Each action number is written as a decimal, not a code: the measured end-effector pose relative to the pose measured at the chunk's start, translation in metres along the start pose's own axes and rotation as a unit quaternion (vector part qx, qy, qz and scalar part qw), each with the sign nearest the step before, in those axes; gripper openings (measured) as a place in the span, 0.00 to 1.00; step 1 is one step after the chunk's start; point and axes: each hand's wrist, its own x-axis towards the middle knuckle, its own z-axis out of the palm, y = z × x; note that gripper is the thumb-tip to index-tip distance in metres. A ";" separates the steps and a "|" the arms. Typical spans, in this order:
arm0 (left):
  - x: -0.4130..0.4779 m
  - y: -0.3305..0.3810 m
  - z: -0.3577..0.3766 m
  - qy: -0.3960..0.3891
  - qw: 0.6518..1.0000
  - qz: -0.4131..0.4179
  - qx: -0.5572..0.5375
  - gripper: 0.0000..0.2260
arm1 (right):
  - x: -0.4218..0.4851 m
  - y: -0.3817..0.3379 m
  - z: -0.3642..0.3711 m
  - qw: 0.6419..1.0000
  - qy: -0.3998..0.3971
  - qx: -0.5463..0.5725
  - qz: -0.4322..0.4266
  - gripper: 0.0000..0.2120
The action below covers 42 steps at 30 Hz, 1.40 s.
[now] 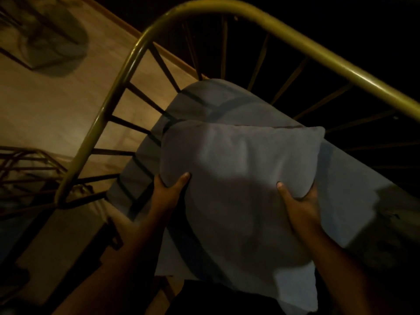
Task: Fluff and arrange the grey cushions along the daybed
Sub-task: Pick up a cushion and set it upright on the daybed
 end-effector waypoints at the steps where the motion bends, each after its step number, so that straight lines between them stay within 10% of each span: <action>1: -0.002 0.003 -0.004 -0.003 1.000 -0.001 0.007 0.45 | -0.002 -0.002 -0.001 1.000 -0.001 0.002 0.015 0.39; 15: 0.027 0.113 -0.091 -0.064 0.956 0.189 0.216 0.44 | -0.110 -0.012 0.064 0.989 -0.037 0.139 0.044 0.39; 25: 0.043 0.055 -0.081 -0.056 0.925 0.137 0.351 0.45 | -0.114 0.039 0.102 0.990 -0.072 0.056 0.111 0.53; 42: -0.007 -0.002 -0.050 -0.014 0.941 0.134 0.312 0.47 | -0.080 -0.001 0.101 0.993 -0.079 0.034 0.075 0.30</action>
